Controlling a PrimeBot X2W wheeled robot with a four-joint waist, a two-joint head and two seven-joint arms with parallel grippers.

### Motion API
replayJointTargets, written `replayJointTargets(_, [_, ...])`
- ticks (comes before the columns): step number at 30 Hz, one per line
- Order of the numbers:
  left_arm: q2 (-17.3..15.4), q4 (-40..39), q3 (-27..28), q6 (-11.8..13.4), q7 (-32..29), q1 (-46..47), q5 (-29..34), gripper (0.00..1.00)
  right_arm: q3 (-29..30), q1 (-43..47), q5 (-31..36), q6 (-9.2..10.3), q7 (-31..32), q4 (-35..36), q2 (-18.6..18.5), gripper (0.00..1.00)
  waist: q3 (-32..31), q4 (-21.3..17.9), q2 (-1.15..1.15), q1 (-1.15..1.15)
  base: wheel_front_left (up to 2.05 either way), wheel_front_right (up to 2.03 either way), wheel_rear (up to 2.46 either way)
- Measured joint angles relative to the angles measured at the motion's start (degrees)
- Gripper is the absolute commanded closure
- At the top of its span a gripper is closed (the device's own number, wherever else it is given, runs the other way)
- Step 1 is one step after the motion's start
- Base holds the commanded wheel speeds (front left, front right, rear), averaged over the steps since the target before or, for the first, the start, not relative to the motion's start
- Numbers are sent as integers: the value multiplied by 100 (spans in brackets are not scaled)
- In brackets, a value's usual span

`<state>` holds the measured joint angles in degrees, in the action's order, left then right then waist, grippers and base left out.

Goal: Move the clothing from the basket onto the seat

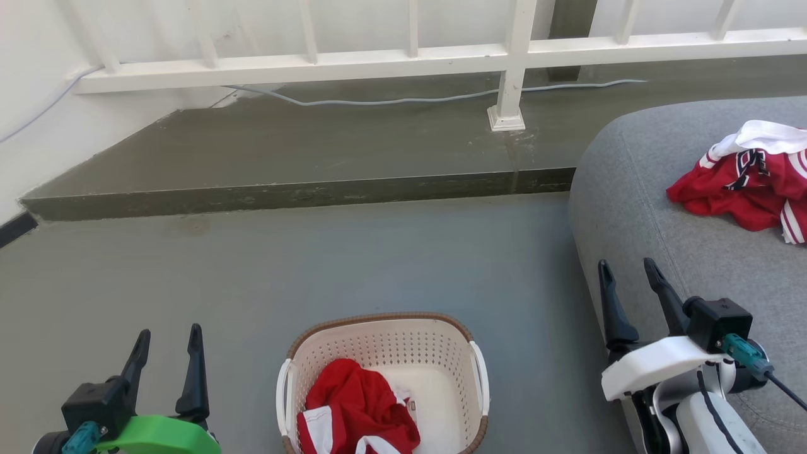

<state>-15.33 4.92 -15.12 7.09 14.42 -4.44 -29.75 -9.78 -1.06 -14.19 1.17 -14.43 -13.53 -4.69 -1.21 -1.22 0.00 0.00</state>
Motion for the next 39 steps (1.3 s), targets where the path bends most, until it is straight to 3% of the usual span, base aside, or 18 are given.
replayJointTargets(24, [45, -232, 57, 0, -1, -194, 188, 0, -3, 184, 0, 98, 41, 416, 1, 0, 84, 35, 0, 0, 0, 0, 0])
replayJointTargets(39, [-1, -472, -75, -1, -268, 157, 337, 0, 120, -188, 11, 155, 97, 834, -91, 0, 788, -15, 0, 1, 0, 0, 0])
